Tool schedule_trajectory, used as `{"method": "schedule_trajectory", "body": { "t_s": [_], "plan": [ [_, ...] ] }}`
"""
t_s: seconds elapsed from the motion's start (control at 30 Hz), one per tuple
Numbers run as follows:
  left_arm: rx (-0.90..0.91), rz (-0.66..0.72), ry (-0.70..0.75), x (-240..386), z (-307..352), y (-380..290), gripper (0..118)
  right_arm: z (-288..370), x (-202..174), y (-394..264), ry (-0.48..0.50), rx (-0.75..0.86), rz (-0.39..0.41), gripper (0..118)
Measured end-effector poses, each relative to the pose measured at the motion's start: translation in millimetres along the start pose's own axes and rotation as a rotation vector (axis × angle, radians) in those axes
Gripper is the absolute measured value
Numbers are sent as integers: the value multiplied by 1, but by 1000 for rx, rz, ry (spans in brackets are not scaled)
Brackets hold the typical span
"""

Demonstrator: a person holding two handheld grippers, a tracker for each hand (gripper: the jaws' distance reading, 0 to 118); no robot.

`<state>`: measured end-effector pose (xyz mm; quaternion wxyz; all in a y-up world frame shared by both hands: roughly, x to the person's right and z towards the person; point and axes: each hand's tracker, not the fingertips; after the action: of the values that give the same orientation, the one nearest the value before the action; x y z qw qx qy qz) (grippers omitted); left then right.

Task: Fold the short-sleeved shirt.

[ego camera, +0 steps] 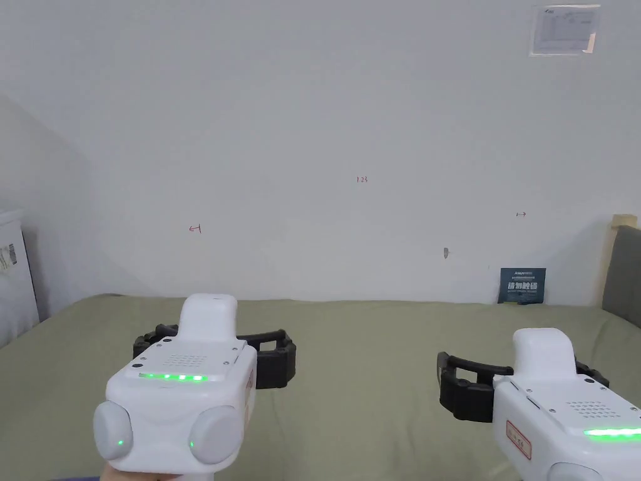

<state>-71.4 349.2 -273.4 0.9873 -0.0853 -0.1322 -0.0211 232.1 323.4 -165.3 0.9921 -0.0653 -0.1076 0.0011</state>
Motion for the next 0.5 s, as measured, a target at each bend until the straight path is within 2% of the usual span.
{"method": "schedule_trajectory", "body": {
  "t_s": [0.07, 0.17, 0.27, 0.37, 0.5],
  "plan": [
    [-79, 55, -96, -8, 0, 4, 118, 0, 0, 1, 1, 0, -2, 118],
    [-74, 75, -153, -12, 1, 1, 118, 0, -1, 3, 4, 4, -2, 118],
    [-48, 26, -146, -8, 5, 0, 118, -2, -2, 4, -5, 5, 14, 118],
    [-19, -35, -71, 0, 12, 1, 118, -1, -2, 6, -4, 4, 10, 118],
    [-26, -54, -61, -2, 3, -2, 118, 0, -2, 7, -2, 7, 10, 118]
  ]
}}
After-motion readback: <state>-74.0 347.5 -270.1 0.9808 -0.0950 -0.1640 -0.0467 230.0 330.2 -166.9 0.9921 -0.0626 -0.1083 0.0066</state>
